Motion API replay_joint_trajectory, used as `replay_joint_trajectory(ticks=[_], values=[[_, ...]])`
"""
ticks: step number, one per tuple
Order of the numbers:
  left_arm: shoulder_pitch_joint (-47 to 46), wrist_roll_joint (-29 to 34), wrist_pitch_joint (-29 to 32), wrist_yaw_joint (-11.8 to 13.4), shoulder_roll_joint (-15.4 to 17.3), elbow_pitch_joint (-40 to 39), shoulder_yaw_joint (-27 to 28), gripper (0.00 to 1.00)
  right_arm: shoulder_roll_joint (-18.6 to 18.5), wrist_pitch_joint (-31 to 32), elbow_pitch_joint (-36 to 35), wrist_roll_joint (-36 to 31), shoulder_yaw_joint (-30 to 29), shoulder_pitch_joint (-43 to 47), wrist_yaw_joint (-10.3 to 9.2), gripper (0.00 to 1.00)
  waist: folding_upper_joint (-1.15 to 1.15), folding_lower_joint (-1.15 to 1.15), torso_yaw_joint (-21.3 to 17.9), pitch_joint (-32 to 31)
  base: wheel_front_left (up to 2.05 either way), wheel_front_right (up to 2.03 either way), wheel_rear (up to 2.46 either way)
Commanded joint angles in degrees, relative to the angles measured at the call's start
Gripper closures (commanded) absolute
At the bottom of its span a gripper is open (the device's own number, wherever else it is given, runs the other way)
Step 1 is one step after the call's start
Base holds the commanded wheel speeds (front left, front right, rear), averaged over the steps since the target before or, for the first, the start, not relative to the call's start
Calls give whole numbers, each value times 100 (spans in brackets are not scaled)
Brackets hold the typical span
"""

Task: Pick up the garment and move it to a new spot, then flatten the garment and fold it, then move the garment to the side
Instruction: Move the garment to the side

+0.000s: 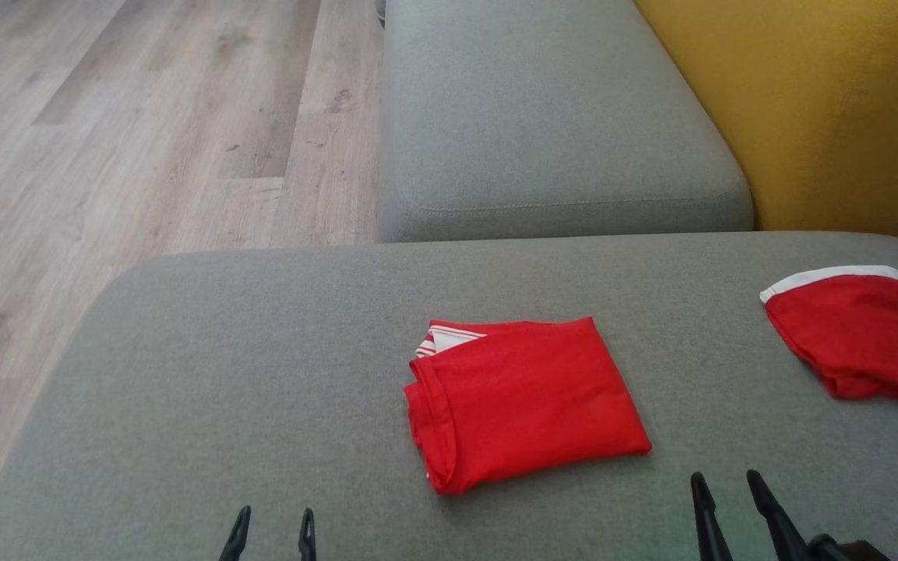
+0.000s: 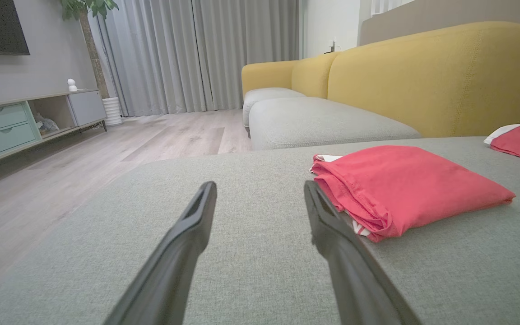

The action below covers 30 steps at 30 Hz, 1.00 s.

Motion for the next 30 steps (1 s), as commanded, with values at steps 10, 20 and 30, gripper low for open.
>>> replay_joint_trajectory(ticks=[10,20,30], values=[[-223,129,-38,-116,-99,-93,249,0,-77,-62,-121,35,93,-278,-4,0,0,0,7,6,0,0,0],[-376,263,-38,-147,-103,-230,170,0,-71,-62,153,297,68,-703,-4,0,0,0,5,389,0,0,0],[-664,255,-38,-279,-111,-298,6,0,-507,514,2012,1113,859,-2635,-4,0,0,0,176,1058,0,0,0]])
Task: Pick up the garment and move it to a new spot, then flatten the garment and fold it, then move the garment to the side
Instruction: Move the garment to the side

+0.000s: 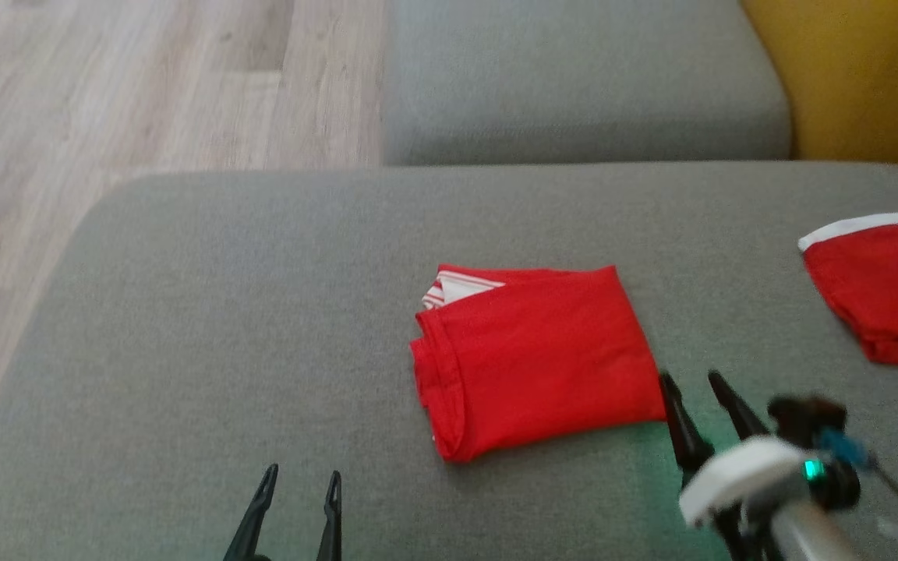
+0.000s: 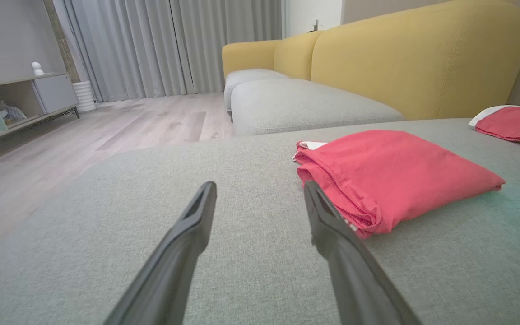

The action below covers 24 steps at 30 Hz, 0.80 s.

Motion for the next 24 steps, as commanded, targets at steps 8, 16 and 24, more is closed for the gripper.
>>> replay_joint_trajectory(ticks=[8,16,24], values=[[-521,7,-38,-125,-56,-117,91,0,-176,386,1204,484,440,-1573,-4,0,0,-1,248,556,0,0,0],[-820,-24,-38,-154,-86,-246,12,0,-59,221,2324,476,366,-2208,-4,11,0,-1,415,916,0,0,0],[-1004,-147,-38,-187,-95,-357,95,0,-156,-100,2657,527,756,-2693,-4,100,0,-1,387,1226,0,0,0]])
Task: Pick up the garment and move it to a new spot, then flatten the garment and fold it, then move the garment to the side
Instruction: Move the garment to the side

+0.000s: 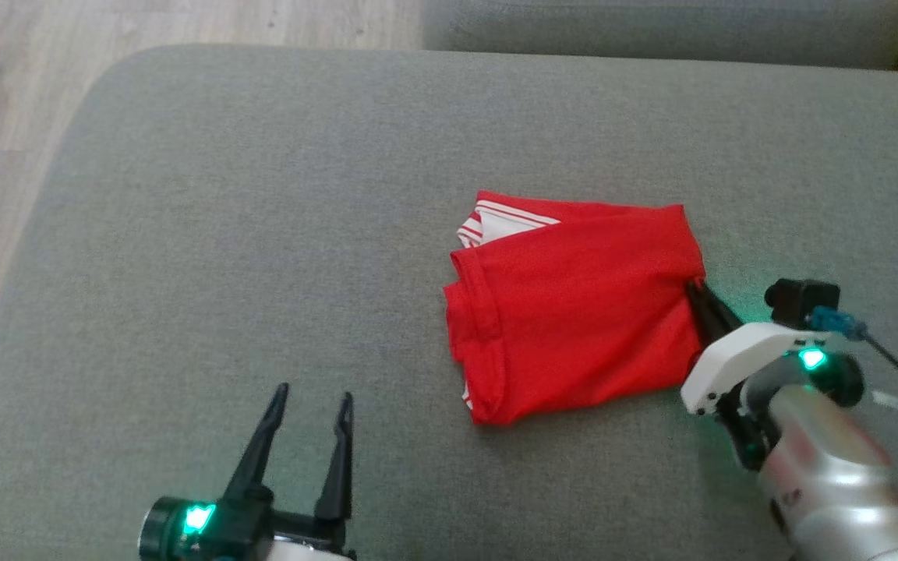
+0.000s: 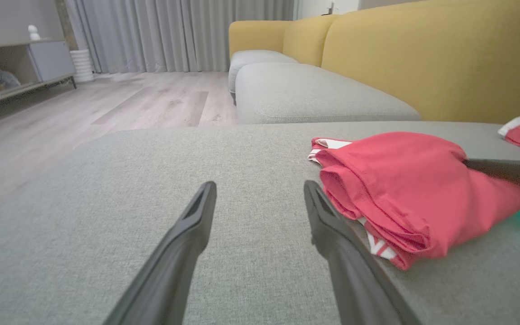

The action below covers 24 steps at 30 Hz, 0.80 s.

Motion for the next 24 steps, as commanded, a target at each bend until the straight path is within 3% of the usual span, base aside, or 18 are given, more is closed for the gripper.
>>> replay_joint_trajectory(ticks=[1,10,23,24], values=[[-226,-112,-38,-19,-54,-203,217,0,-99,-108,-74,-82,106,-199,-4,100,0,-1,-63,56,0,0,0],[-468,-178,-38,-15,-88,-402,269,0,-1204,-438,374,-858,-279,-828,-4,100,0,-1,-518,525,0,0,0],[-751,-46,-38,-100,-99,-346,327,0,-3010,-344,286,-2134,-1603,-1733,-4,100,0,-1,-914,1084,0,0,0],[-774,-34,-38,-102,-100,-364,353,0,-3092,-261,309,-2239,-1752,-1766,-4,79,0,-1,-918,1091,0,0,0]])
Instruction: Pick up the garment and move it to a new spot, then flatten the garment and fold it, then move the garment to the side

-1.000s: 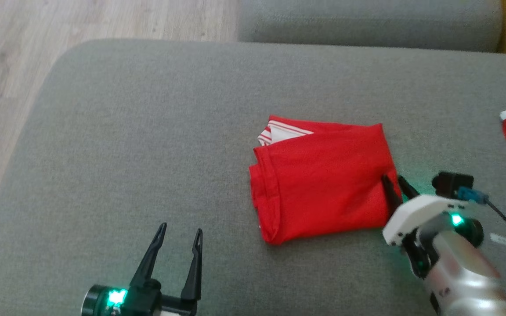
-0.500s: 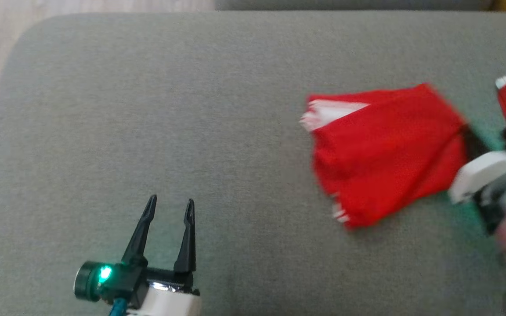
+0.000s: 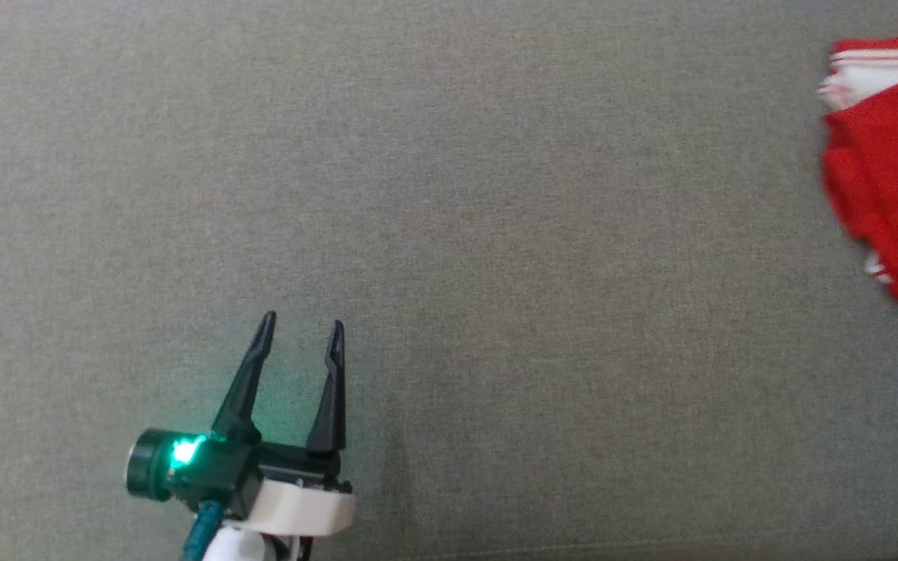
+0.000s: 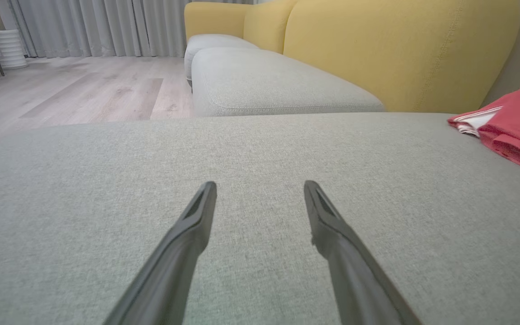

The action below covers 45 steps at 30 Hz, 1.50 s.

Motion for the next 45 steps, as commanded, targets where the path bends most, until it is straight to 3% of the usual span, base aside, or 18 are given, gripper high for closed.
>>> replay_joint_trajectory(ticks=[1,7,8,11,13,18,20,21,25,30,36,45], values=[[-148,60,-37,-3,-31,-214,260,0,-303,108,-105,-214,-189,-74,-4,0,0,-1,-29,16,0,0,0],[-83,-115,-37,-124,-35,-363,342,0,-71,289,-218,-804,-852,150,-4,0,0,-1,-26,-378,0,0,0],[-43,-232,-37,-259,-36,-407,303,0,79,272,-278,-902,-981,266,-4,0,0,-1,-24,-519,0,0,0],[185,-551,-37,-544,-38,-286,218,0,702,183,-484,-1118,-1261,748,-4,0,0,-1,-24,-1041,0,0,0],[341,-678,-37,-566,-38,-119,197,0,1197,92,-654,-1166,-1312,1148,-4,0,0,-1,-26,-1398,0,0,0],[659,-821,-37,-324,-39,101,151,0,2270,-118,-1278,-1169,-823,2369,-4,0,0,-1,33,-2147,0,0,0],[770,-838,-37,-137,-39,204,196,0,2669,-170,-1915,-1002,-262,3118,-4,0,0,-1,91,-2412,0,0,0],[770,-838,-37,-137,-39,204,196,0,2669,-170,-1915,-1002,-262,3118,-4,0,0,-1,91,-2412,0,0,0],[906,-554,-37,171,-40,398,379,0,2973,-176,-3708,-405,479,4354,-4,0,0,-1,159,-2735,0,0,0],[1017,-545,-37,340,-40,495,465,0,3045,-177,-5005,-141,783,5318,-4,0,0,-1,213,-2954,0,0,0],[1181,-397,-37,407,-40,442,562,0,3127,-178,-5564,-196,687,5873,-4,0,0,-1,254,-3065,0,0,0],[1324,-329,-37,343,-40,338,517,0,3230,-178,-5717,-174,576,6006,-4,0,0,-1,280,-3052,0,0,0]])
